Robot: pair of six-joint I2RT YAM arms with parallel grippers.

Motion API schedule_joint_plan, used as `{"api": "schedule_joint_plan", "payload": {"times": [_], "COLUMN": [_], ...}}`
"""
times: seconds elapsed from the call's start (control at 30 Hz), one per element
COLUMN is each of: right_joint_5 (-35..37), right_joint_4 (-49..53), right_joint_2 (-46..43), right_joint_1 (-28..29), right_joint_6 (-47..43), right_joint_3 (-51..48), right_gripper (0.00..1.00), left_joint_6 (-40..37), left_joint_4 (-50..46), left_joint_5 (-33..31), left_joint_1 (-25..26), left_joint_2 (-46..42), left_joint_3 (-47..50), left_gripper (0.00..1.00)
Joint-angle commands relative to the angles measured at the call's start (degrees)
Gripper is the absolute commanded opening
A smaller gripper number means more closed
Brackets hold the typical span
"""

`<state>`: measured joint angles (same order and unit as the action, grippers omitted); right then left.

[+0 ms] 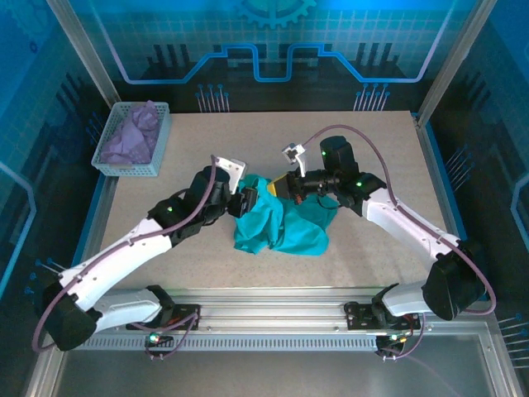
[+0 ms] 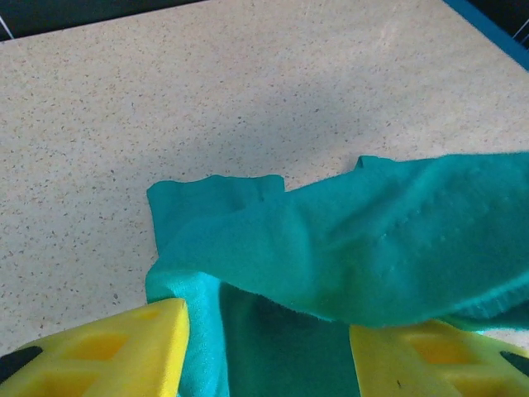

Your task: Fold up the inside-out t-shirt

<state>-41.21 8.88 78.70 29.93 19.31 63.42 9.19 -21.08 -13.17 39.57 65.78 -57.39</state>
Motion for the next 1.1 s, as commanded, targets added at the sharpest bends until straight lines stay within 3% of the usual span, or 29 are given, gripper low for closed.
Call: {"api": "schedule_joint_plan", "payload": {"times": [0.0, 0.17, 0.3, 0.43, 0.53, 0.77, 0.87, 0.93, 1.07], "right_joint_5": [-1.39, -2.07, -1.99, 0.78, 4.16, 6.63, 16.84, 26.13, 36.44], "right_joint_4": [-1.24, -1.55, -0.51, 3.37, 5.50, 5.84, 10.10, 13.20, 20.42], "right_joint_2": [-1.07, -1.43, -2.44, -4.35, -5.56, -4.27, -1.84, 0.46, 3.24], "right_joint_1": [-0.30, -0.31, -0.70, -2.69, -4.43, -5.60, -4.77, -3.01, 0.07], "right_joint_6": [0.27, 0.15, -1.35, -3.69, -4.53, -4.63, -4.46, -3.72, -4.90], "right_joint_3": [1.62, 1.23, 0.92, 0.93, 0.93, 2.44, 6.94, 10.39, 15.20], "right_gripper": [0.00, 0.00, 0.00, 0.00, 0.00, 0.00, 0.00, 0.01, 0.26], "left_joint_6": [-1.95, -2.85, -4.16, -3.52, -2.38, 6.41, 10.79, 16.92, 33.22], "left_joint_4": [2.32, 6.40, 10.56, 9.43, 8.96, 9.76, 11.54, 17.59, 32.07], "left_joint_5": [-2.23, -2.60, -0.67, 5.85, 13.04, 27.89, 38.83, 43.60, 43.40], "left_joint_1": [0.25, 0.23, -0.84, -2.89, -3.96, -7.17, -9.68, -11.19, -13.23], "left_joint_2": [1.76, 5.10, 7.73, 7.52, 3.67, -7.11, -9.21, -10.07, -10.42], "left_joint_3": [-2.49, -3.16, -3.44, -4.29, -2.24, 4.87, 6.14, 7.94, 12.38], "left_gripper": [0.54, 0.56, 0.45, 0.16, 0.04, 0.00, 0.00, 0.00, 0.00]}}
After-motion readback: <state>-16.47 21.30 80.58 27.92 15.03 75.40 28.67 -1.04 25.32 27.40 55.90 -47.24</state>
